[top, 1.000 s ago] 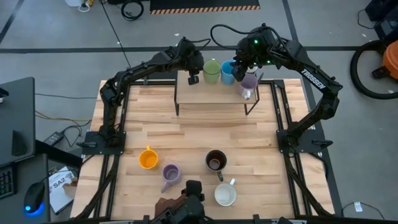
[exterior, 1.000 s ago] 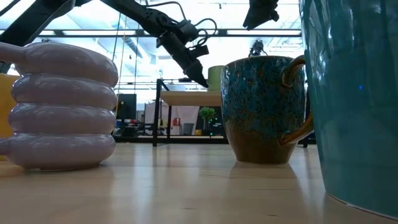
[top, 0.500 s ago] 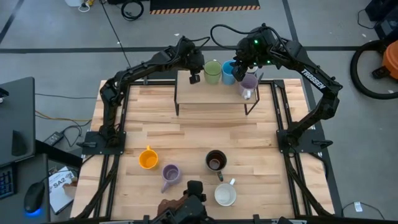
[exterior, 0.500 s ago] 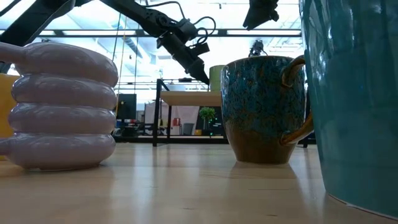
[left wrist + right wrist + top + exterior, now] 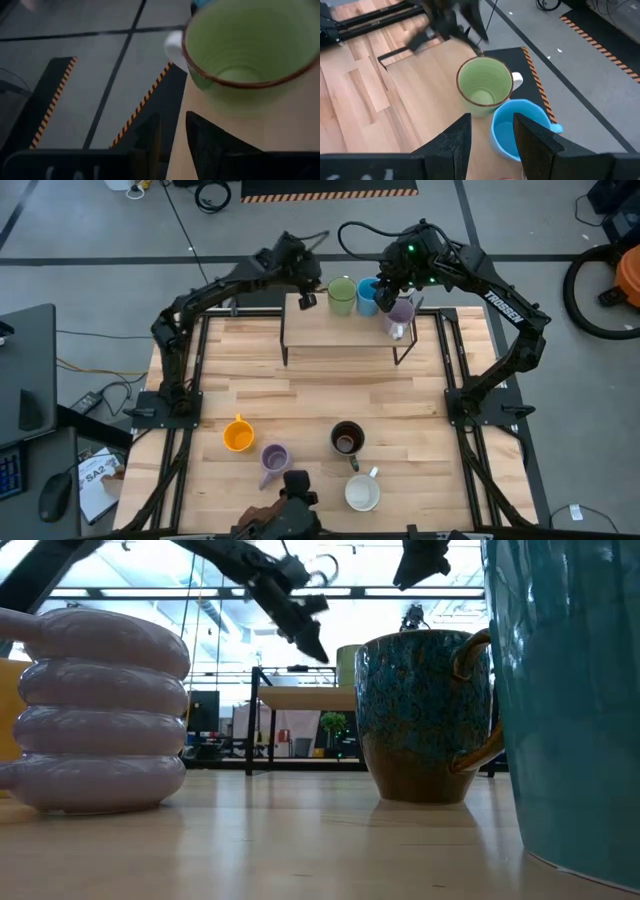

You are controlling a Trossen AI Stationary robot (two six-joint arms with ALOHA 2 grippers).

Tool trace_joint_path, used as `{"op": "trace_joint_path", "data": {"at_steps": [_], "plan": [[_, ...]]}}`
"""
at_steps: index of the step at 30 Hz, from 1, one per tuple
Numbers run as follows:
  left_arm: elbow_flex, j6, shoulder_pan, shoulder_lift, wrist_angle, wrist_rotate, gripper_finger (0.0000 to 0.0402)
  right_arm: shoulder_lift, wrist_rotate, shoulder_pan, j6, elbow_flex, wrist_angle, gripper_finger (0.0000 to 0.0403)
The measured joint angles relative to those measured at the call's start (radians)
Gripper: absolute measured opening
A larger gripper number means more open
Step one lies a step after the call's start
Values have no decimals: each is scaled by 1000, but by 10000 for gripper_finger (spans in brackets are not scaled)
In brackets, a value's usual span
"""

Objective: Place coffee mugs
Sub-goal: Put the yellow mug on the shelf

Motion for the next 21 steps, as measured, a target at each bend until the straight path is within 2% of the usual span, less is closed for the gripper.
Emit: {"op": "trace_joint_path", "data": {"at_steps": [2, 4, 9, 12, 17, 21], "plan": [[1, -20, 0, -44, -34, 28, 93, 0, 0, 0, -3, 0, -15, 151], [1, -58, -6, -89, -95, 99, 89, 0, 0, 0, -7, 0, -23, 151], [2, -274, -43, -188, -331, 363, 82, 0, 0, 0, -30, 0, -22, 151], [2, -337, -84, -224, -528, 478, 82, 0, 0, 0, -35, 0, -20, 151], [1, -317, -194, -257, -851, 504, 82, 0, 0, 1, -35, 0, -19, 151], [-1, -313, -318, -278, -913, 496, 82, 0, 0, 4, -32, 0, -19, 151]]}}
